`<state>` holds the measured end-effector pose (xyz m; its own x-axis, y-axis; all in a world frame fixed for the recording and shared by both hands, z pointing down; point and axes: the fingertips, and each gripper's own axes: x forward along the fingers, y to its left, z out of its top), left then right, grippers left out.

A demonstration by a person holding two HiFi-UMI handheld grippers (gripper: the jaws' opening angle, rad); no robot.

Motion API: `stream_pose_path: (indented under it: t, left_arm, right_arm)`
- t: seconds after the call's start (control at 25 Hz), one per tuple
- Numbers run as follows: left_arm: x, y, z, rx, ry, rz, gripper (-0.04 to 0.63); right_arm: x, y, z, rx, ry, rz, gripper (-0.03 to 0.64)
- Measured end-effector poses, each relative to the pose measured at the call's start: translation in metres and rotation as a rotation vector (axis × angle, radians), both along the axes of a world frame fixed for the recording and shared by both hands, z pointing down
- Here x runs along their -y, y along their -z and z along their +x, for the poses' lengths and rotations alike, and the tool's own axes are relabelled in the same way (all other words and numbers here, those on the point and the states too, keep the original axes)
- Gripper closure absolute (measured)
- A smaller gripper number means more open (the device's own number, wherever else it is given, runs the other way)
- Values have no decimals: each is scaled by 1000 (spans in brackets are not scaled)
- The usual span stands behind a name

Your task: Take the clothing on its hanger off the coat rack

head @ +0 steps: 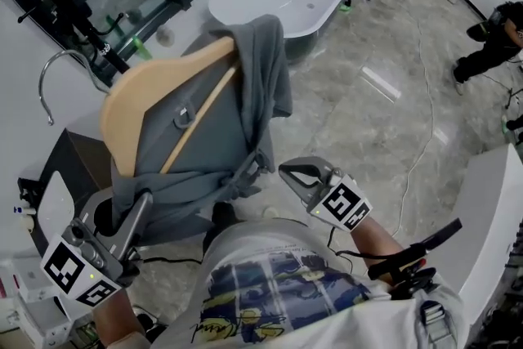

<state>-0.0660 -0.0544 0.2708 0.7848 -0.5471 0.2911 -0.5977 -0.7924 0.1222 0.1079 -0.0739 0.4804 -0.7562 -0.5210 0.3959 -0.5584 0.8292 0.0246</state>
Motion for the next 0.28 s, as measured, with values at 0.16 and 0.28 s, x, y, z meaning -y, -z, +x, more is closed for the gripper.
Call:
stream_pose_path:
  t: [0.16,0.28]
  left_arm:
    - [2,-3,1,7,-1,-3,594]
    - [6,-5,-2,15,-2,0,594]
  right_arm:
    - [0,-1,0,-7,5,4,615]
    - [4,-2,-3,-7,3,9,615]
